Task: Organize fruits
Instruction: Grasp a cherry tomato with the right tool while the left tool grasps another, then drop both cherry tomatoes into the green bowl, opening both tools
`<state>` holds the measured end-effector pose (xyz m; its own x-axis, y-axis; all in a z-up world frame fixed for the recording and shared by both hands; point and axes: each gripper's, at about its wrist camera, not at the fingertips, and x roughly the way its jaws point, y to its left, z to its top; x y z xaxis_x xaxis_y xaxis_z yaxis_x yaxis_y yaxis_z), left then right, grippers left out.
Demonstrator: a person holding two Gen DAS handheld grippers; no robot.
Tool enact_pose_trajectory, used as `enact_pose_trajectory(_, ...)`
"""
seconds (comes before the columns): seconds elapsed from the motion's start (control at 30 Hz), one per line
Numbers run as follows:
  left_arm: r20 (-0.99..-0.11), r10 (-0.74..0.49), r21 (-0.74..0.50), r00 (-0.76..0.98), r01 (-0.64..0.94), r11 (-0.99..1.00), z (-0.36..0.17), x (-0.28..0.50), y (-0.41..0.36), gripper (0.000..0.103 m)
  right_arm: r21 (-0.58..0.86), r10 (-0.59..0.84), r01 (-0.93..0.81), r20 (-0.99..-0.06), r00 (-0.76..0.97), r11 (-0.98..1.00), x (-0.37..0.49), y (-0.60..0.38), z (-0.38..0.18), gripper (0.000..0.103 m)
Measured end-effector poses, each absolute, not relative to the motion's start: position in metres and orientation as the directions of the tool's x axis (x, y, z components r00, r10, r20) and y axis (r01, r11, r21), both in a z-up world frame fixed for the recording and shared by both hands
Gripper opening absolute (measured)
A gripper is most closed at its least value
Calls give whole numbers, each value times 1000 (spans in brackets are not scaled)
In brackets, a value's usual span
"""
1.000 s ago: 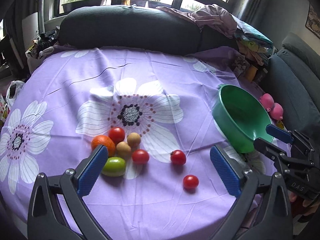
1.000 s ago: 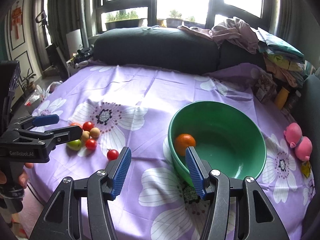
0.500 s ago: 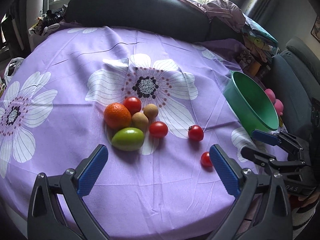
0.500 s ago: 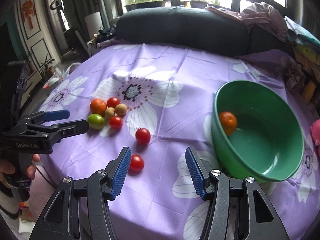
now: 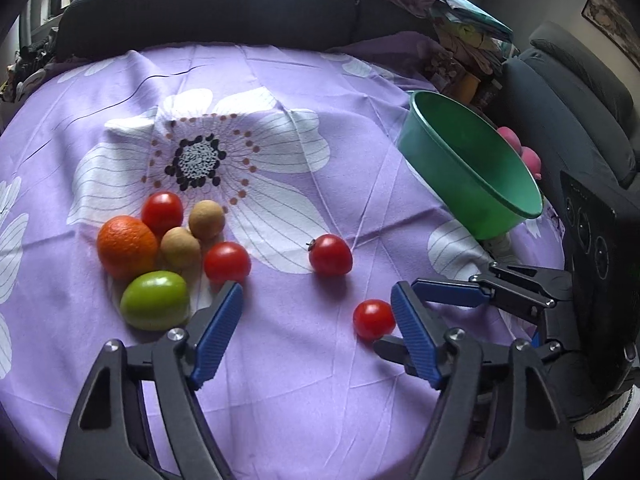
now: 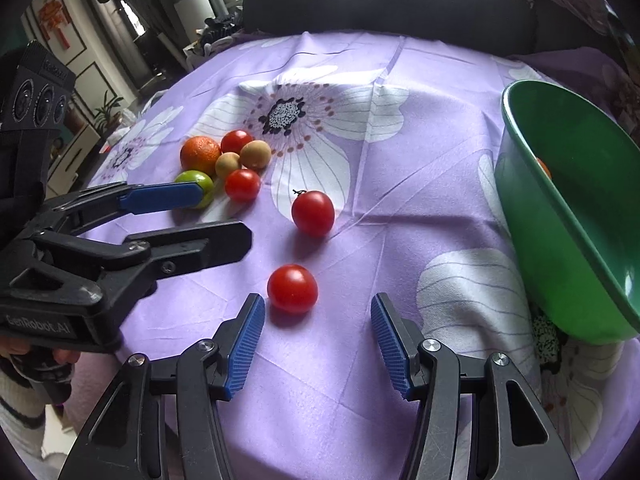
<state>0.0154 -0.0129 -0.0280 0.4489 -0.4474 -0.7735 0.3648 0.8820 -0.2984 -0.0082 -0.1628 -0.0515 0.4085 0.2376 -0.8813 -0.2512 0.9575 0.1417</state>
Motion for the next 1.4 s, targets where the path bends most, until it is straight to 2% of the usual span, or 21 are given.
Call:
enact_pose_trajectory(0.07,-778,-459,-310,429,374,874,-33,22,-18,70,122,223,-256,-881,416,959,-7,-161,-53,57)
enact_pose_trajectory(0.13,-783,-466,-320,411,377,869,-37,30,-22,60,117,225,-266,-877,425,957,-6,-160,-53,57)
enact_pose_trajectory(0.27,-796,-462,-317,392,382,868,-44,42,-30,58,135,248,-276,-869,428,952,-1,-159,-53,56)
enact_pose_trajectory(0.37,-798,-467,-323,381,384,865,-47,48,-33,51,133,252,-296,-875,412,946,2,-155,-58,51)
enact_pose_trajectory(0.53,-807,-450,-306,382,381,873,-49,56,-37,34,113,246,-319,-876,415,941,7,-149,-59,42)
enact_pose_trajectory(0.6,-809,-445,-302,384,378,875,-50,57,-37,30,104,239,-320,-877,418,942,8,-149,-59,32)
enact_pose_trajectory(0.63,-808,-443,-295,388,384,875,-50,56,-38,29,97,233,-319,-877,420,943,8,-149,-59,29)
enact_pose_trajectory(1.0,-786,-459,-326,414,354,877,-42,50,-18,29,92,220,-289,-864,453,953,6,-156,-48,29)
enact_pose_trajectory(1.4,-750,-477,-336,458,358,871,-11,36,-15,29,79,195,-225,-804,562,971,-4,-179,-11,29)
